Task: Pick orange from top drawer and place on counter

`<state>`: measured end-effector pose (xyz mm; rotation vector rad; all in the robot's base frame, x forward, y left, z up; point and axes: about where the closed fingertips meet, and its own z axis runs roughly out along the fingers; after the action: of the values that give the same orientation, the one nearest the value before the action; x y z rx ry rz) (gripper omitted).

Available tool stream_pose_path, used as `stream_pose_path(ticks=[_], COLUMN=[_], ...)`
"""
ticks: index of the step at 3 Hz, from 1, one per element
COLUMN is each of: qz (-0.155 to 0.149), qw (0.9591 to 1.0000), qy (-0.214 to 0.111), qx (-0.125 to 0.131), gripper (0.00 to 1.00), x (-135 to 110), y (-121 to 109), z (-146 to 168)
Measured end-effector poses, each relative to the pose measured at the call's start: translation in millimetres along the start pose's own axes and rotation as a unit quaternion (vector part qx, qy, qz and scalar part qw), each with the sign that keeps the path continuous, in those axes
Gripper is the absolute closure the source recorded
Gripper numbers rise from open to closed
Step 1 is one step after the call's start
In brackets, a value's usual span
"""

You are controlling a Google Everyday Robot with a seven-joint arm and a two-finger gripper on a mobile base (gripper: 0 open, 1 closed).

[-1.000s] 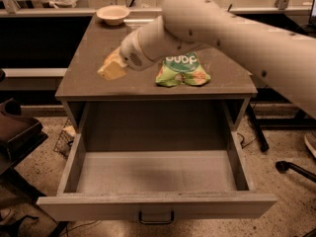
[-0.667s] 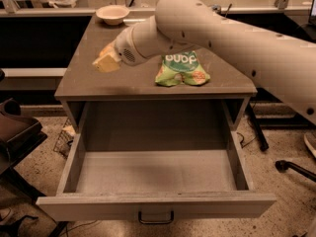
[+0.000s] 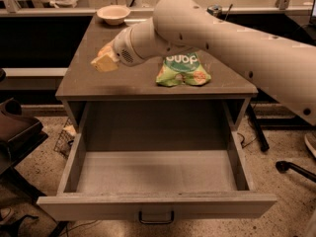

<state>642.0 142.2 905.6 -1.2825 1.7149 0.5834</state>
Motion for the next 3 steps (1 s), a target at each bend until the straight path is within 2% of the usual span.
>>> stream_pose_path(ticks=[1, 2, 3], qz=[0.034, 0.079, 0.112], qw=[0.9985, 0.9908, 0.9808], qy=[-0.020, -0.027, -0.014], qx=[0.039, 0.107, 0.159], gripper=[1.00, 1.00, 1.00], x=[-4.2, -18.1, -14.0], y=[-37.7, -108.5, -147.1], z=[15.1, 42.3, 60.4])
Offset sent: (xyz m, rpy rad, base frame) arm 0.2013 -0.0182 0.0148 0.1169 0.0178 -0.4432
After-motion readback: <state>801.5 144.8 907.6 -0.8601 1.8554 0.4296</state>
